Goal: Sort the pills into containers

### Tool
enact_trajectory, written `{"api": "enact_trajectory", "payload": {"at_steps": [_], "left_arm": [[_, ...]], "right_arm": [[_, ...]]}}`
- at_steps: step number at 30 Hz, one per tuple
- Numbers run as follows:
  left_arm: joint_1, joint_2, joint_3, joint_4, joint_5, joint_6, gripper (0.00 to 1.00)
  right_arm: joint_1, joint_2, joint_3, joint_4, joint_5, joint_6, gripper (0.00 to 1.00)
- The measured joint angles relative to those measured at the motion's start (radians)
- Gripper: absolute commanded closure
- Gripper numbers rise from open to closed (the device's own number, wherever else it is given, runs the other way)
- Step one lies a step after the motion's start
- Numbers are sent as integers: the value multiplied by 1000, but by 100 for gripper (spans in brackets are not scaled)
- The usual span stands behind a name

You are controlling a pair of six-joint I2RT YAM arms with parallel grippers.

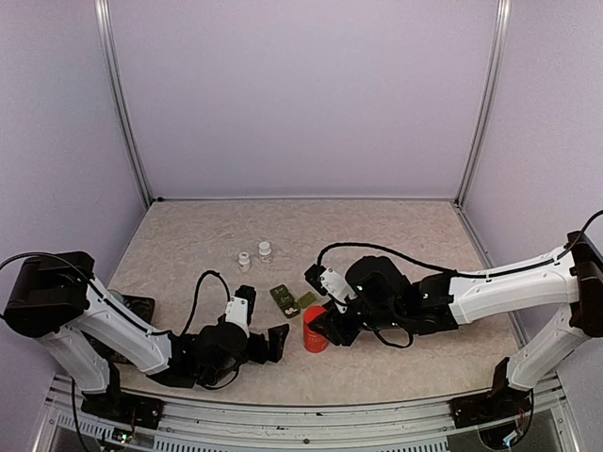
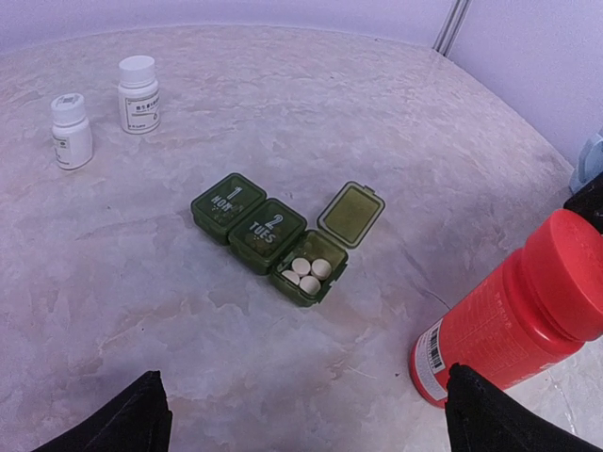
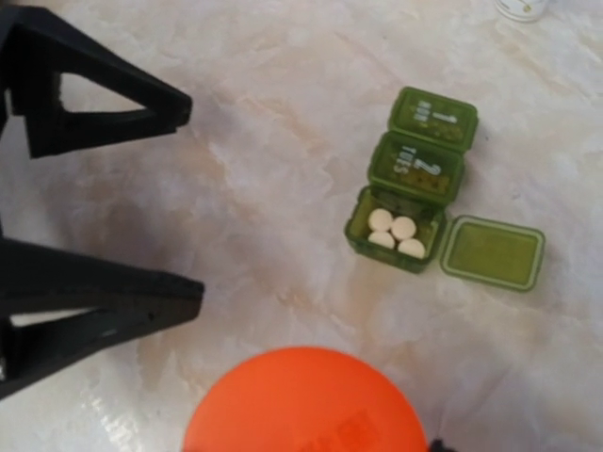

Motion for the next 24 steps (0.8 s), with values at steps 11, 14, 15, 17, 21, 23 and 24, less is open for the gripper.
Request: {"api": "enact_trajectory", "payload": {"at_steps": [11,14,15,17,21,23,24], "left_arm": [[-4,1,0,-10,-12,-2,1],[-4,1,0,-10,-16,-2,1],[-4,1,0,-10,-16,-2,1],[-4,0,0,-11,-16,-1,1],[-11,-9,2,-14,-15,11,1],[-21,-13,12,-14,-15,35,1],[-27,-14,17,-13,-14,47,1]], "right_arm": [[16,20,71,-126,23,11,21],[16,16,104,-166,14,-7,18],[16,12,110,-174,9,-13,17],[16,-5,119,-195,-1,-28,17],[5,-62,122,-218,-3,-44,17],[-15,-91,121,-217,-4,-50,18],[-35,-103,118,-210,-3,-51,18]]}}
